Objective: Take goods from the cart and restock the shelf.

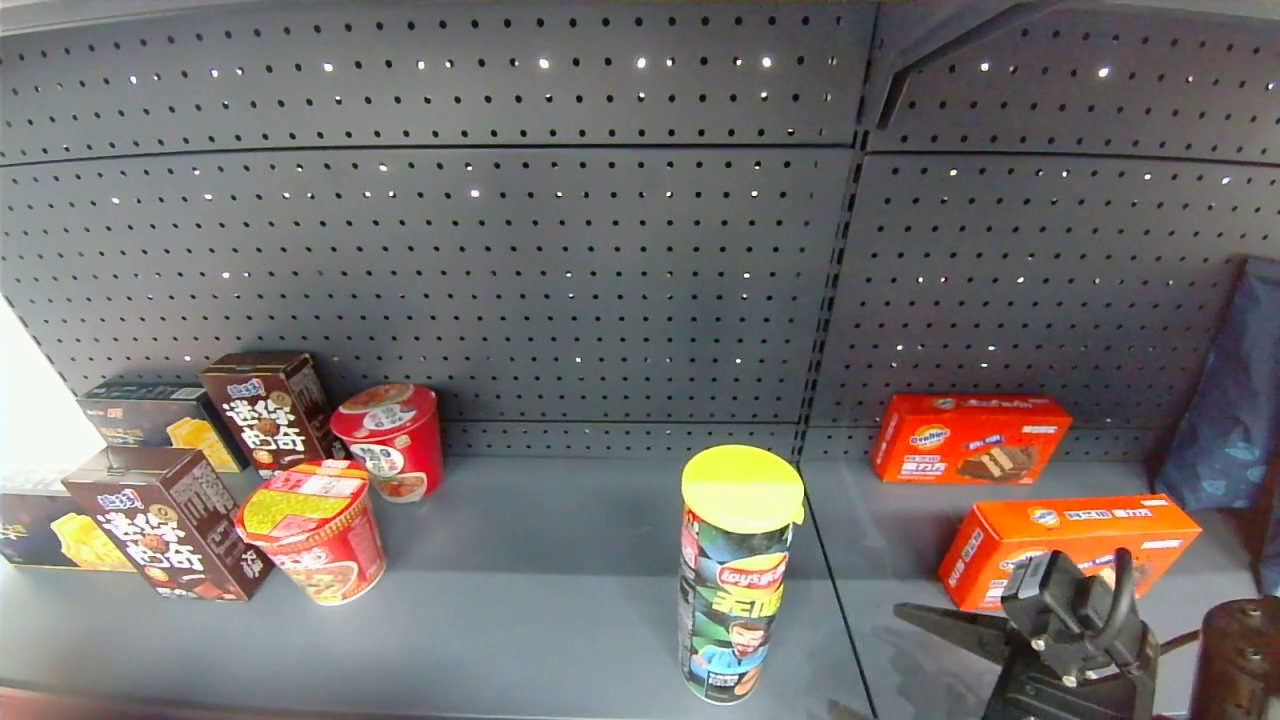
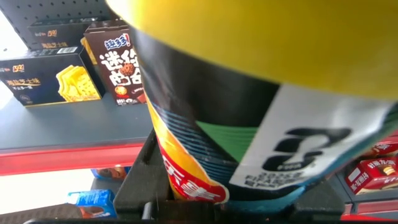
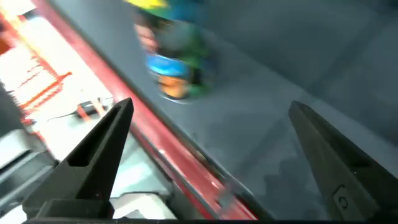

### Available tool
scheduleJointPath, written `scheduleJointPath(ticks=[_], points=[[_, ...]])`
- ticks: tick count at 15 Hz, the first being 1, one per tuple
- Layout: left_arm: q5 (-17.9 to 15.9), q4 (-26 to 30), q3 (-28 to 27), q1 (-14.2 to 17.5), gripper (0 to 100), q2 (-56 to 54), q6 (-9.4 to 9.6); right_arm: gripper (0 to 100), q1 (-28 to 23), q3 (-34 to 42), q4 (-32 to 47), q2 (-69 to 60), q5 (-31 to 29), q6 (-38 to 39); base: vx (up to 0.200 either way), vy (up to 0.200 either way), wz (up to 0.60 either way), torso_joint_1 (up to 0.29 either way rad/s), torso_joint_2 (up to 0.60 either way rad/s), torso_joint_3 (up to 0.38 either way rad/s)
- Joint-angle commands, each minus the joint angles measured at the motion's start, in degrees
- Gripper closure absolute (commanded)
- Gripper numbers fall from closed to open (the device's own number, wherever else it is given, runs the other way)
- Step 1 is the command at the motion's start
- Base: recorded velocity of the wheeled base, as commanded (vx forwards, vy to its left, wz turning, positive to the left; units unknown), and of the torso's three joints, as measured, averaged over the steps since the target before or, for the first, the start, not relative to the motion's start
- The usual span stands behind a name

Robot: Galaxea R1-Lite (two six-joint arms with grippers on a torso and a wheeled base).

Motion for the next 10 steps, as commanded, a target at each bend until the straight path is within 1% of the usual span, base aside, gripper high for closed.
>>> scheduleJointPath(ticks=[1,3,6,10], points=[[0.0,0.0,-0.1,-0.1,100,0.1,0.04,0,-1.6,-0.9,0.9,-2.8,-1.5,-0.1,0.0,0.0,0.0,0.0,0.0,0.0],[0.0,0.0,-0.2,-0.1,100,0.1,0.04,0,-1.9,-5.8,4.0,0.2,-3.8,-0.1,0.0,0.0,0.0,0.0,0.0,0.0],[0.0,0.0,-0.3,-0.1,100,0.1,0.04,0,-2.0,-10.9,4.5,6.3,-6.1,-0.1,0.0,0.0,0.0,0.0,0.0,0.0],[0.0,0.0,-0.3,-0.2,100,0.1,-0.05,0,-2.3,-12.8,4.5,10.6,-6.1,-0.2,0.0,0.0,0.0,0.0,0.0,0.0]])
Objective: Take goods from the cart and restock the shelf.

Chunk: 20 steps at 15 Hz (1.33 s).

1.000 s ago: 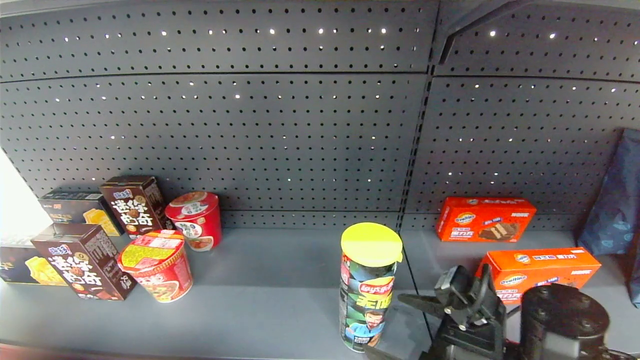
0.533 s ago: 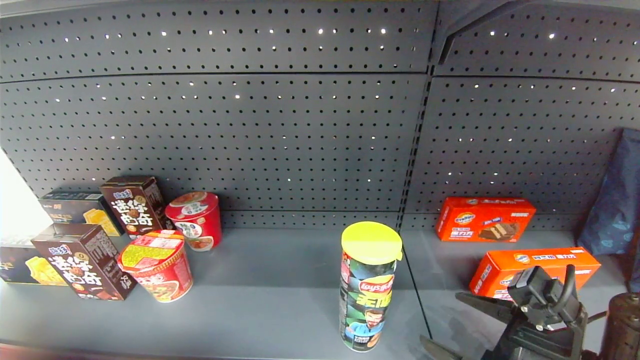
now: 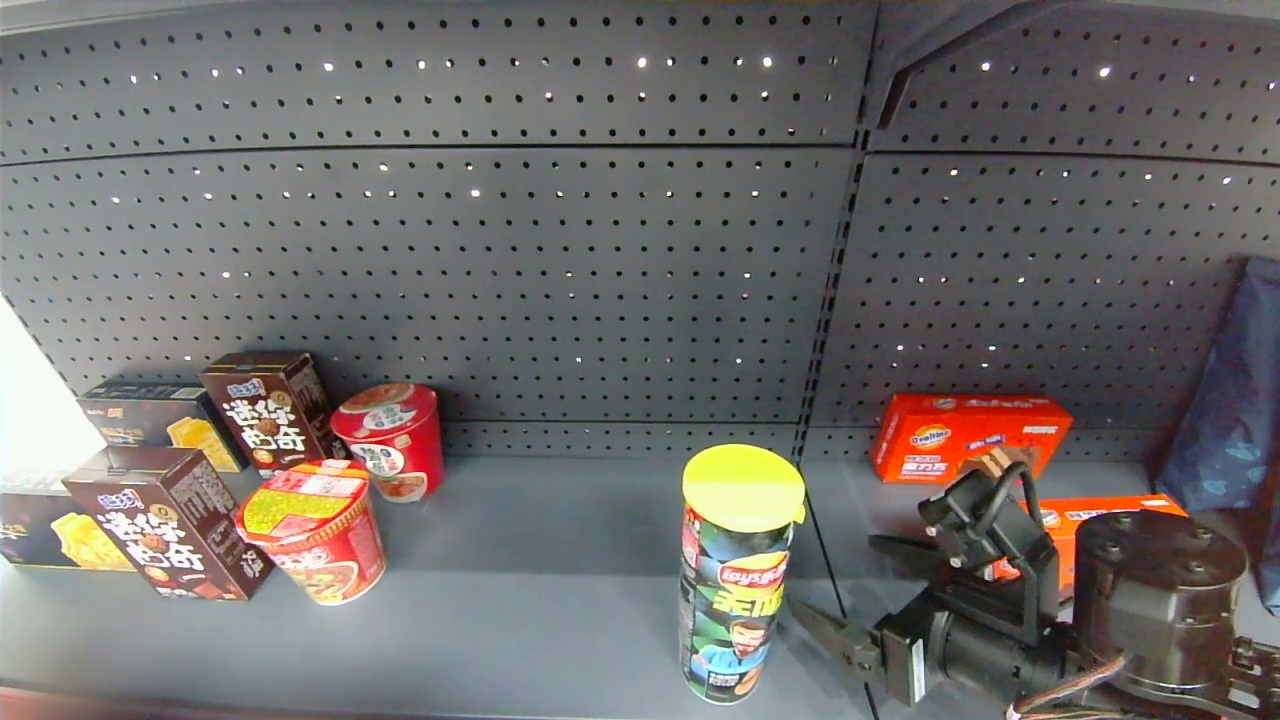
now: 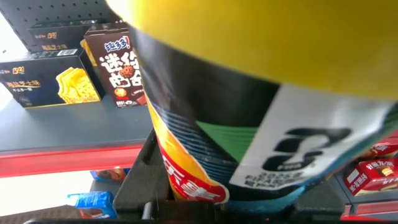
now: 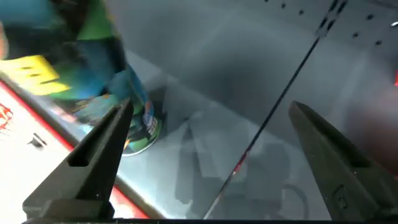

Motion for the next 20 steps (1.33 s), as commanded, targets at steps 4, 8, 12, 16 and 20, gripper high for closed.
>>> scheduleJointPath(ticks=[4,8,12,16,20], points=[[0.0,0.0,0.4,-0.1,100,0.1,-0.07,0,0.4,-0.5,-0.3,4.0,0.3,0.0,0.0,0.0,0.0,0.0,0.0,0.0],[0.0,0.0,0.4,-0.1,100,0.1,-0.24,0,0.5,-0.7,-0.5,4.1,0.6,-1.3,0.0,0.0,0.0,0.0,0.0,0.0],[0.0,0.0,0.5,-0.1,100,0.1,-0.33,0,1.5,-0.7,-0.8,4.9,1.2,-1.5,0.0,0.0,0.0,0.0,0.0,0.0],[0.0,0.0,0.6,-0.1,100,0.0,-0.42,0,0.1,-0.9,-0.7,4.9,1.1,-1.6,0.0,0.0,0.0,0.0,0.0,0.0],[0.0,0.0,0.8,-0.2,100,0.0,-0.42,0,-0.4,-2.9,-0.8,6.2,1.3,-2.4,0.0,0.0,0.0,0.0,0.0,0.0]])
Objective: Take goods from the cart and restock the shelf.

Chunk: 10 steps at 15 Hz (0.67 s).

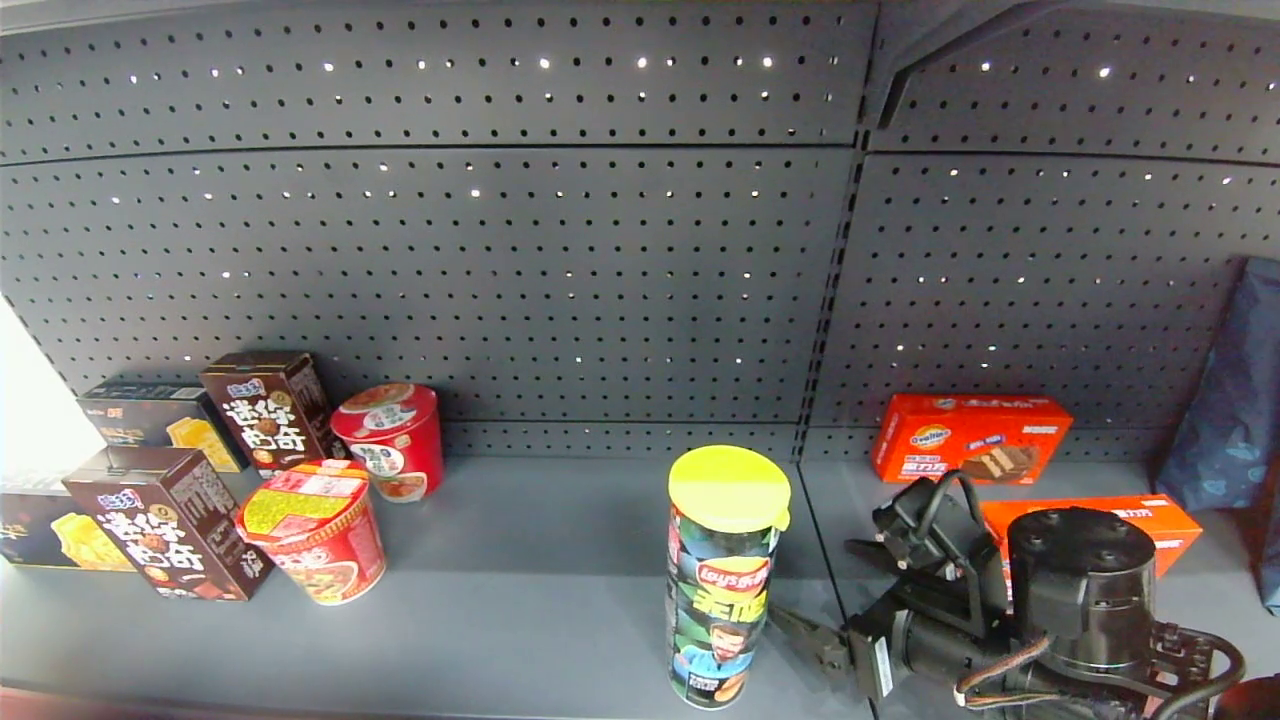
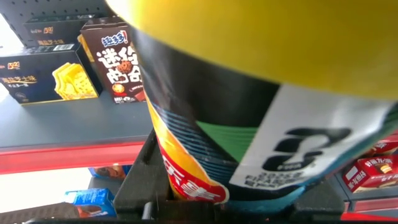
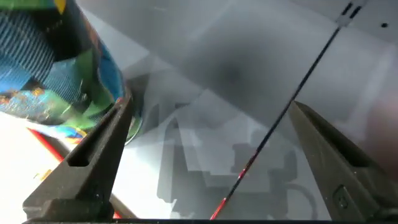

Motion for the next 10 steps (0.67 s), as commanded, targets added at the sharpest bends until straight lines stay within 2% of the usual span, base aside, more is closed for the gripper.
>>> scheduleJointPath(ticks=[1,10], points=[[0.0,0.0,0.0,-0.1,100,0.0,0.01,0,0.5,-0.8,0.0,0.8,0.0,0.0,0.0,0.0,0.0,0.0,0.0,0.0],[0.0,0.1,0.4,0.0,100,-1.1,-0.08,0,2.1,0.6,-0.4,-0.1,0.2,0.0,0.0,0.0,0.0,0.0,0.0,0.0]])
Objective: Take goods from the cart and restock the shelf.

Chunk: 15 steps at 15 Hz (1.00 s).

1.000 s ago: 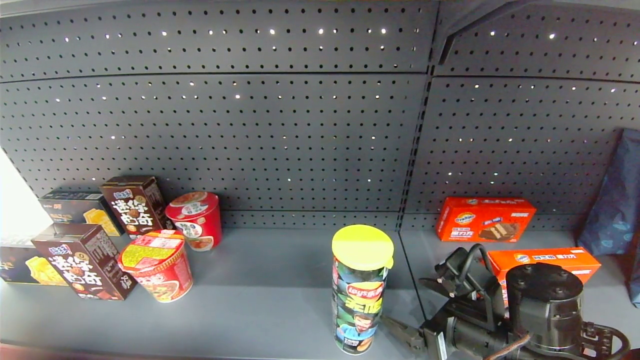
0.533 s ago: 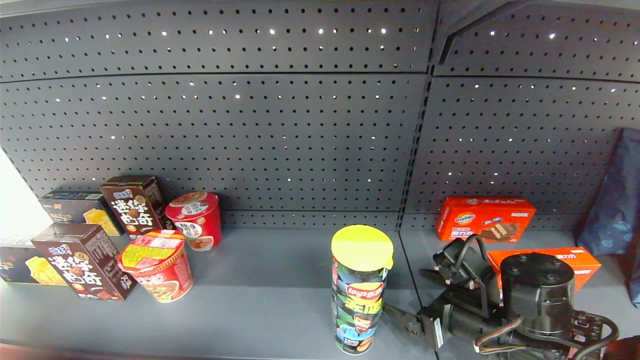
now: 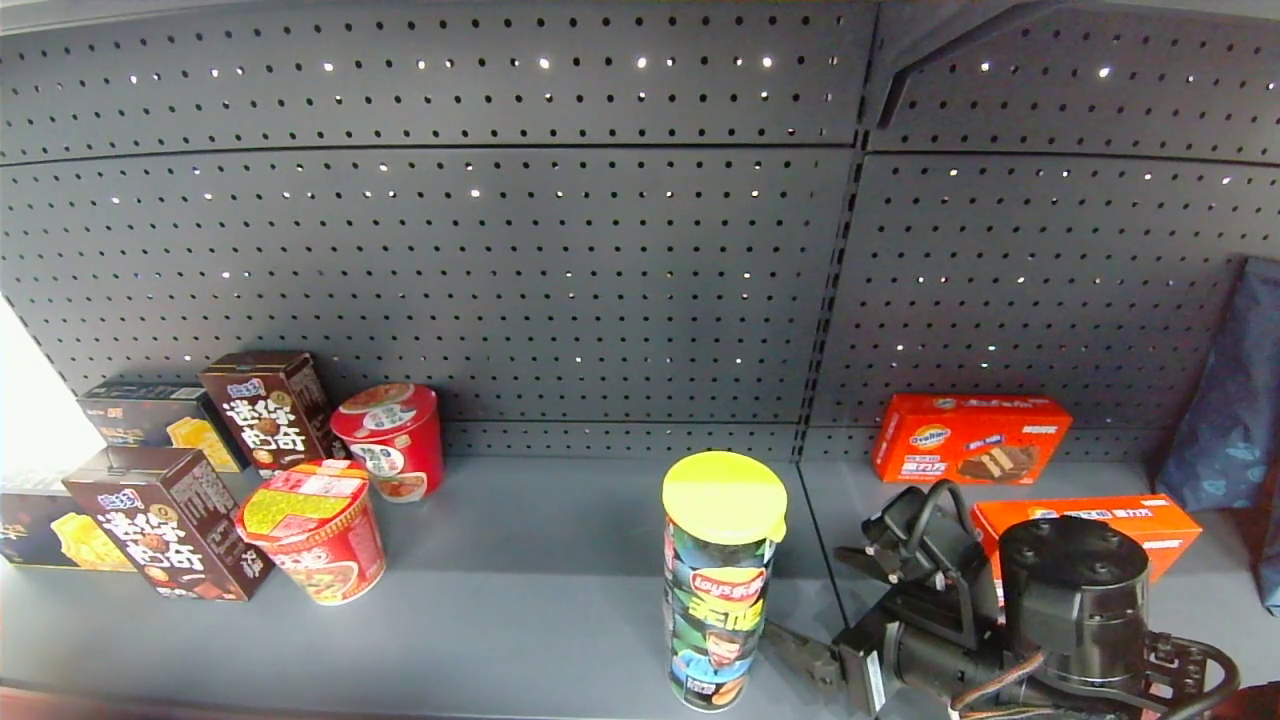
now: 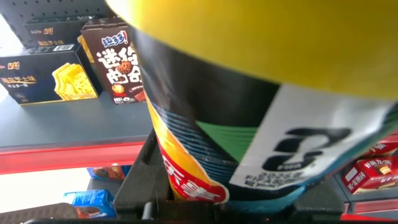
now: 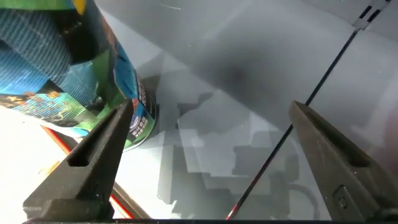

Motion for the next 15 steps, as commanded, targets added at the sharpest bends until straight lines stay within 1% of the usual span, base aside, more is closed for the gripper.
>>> scheduleJointPath(ticks=[1,7,9,10,11,12,13,14,15], points=[[0.0,0.0,0.0,0.0,100,-0.1,-0.04,0,0.3,0.2,0.0,-0.4,0.1,0.0,0.0,0.0,0.0,0.0,0.0,0.0],[0.0,0.0,-0.1,0.1,100,-0.2,-0.04,0,0.9,0.7,-0.1,-1.1,0.0,0.2,0.0,0.0,0.0,0.0,0.0,0.0],[0.0,0.0,-0.5,0.3,100,-0.3,0.13,0,0.2,3.3,0.0,-9.4,-0.5,0.8,0.0,0.0,0.0,0.0,0.0,0.0],[0.0,-0.1,-0.9,0.3,100,-0.3,0.49,0,-1.3,5.1,0.5,-13.5,-1.2,0.8,0.0,0.0,0.0,0.0,0.0,0.0],[0.0,-0.3,-1.5,0.3,100,-0.1,1.1,0,-3.5,7.8,0.6,-18.7,-1.8,0.3,0.0,0.0,0.0,0.0,0.0,0.0],[-0.3,-0.3,-2.6,-0.1,100,0.5,2.77,0,-3.9,9.7,1.1,-25.1,-2.1,-1.1,0.0,0.0,0.0,0.0,0.0,0.0],[-0.6,-0.4,-3.7,-0.7,100,1.9,4.53,0,-4.0,10.5,3.9,-30.9,-3.2,-3.1,0.0,0.0,0.0,0.0,0.0,0.0],[-0.9,-0.5,-5.3,-2.5,100,4.1,5.23,0,-3.9,10.0,12.8,-39.9,-6.4,-4.8,0.0,0.0,0.0,0.0,0.0,0.0],[-0.9,-0.4,-6.7,-3.9,100,5.9,5.14,0,-3.8,9.2,21.3,-46.9,-10.1,-4.9,0.0,0.0,0.0,0.0,0.0,0.0]])
